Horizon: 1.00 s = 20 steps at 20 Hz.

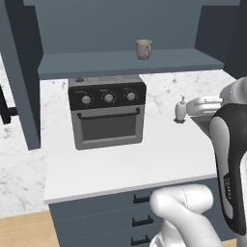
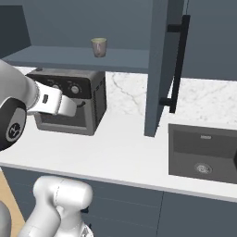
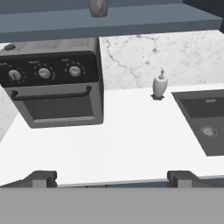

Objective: Gather all objects into one cabinet and sort the glasses and bowls to opposite sides.

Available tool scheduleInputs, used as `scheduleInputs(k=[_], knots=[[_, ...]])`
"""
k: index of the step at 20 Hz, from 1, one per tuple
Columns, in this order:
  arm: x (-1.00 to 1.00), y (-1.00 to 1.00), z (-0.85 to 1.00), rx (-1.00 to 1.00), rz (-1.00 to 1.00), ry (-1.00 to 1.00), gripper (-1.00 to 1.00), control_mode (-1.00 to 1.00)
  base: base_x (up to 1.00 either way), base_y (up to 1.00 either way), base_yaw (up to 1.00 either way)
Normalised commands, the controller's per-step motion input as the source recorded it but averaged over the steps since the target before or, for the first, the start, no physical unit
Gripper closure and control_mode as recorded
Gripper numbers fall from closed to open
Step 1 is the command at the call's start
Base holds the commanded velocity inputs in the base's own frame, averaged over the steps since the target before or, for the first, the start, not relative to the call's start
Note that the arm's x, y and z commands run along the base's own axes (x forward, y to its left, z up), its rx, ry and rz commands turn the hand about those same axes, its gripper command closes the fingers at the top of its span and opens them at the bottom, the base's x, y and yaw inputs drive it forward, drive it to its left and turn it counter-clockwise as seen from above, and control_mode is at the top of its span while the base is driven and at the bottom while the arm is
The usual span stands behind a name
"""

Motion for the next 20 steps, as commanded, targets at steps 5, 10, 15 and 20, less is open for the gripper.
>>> scheduleInputs(k=[5,10,15,20], knots=[[0.00,0.00,0.00,0.00,0.00,0.00,-1.00,1.00,0.14,0.00,0.00],[0.00,0.00,0.00,0.00,0.00,0.00,-1.00,1.00,0.00,0.00,0.00],[0.00,0.00,0.00,0.00,0.00,0.00,-1.00,1.00,0.15,0.00,0.00],[0.00,0.00,0.00,0.00,0.00,0.00,-1.00,1.00,0.41,0.00,0.00]])
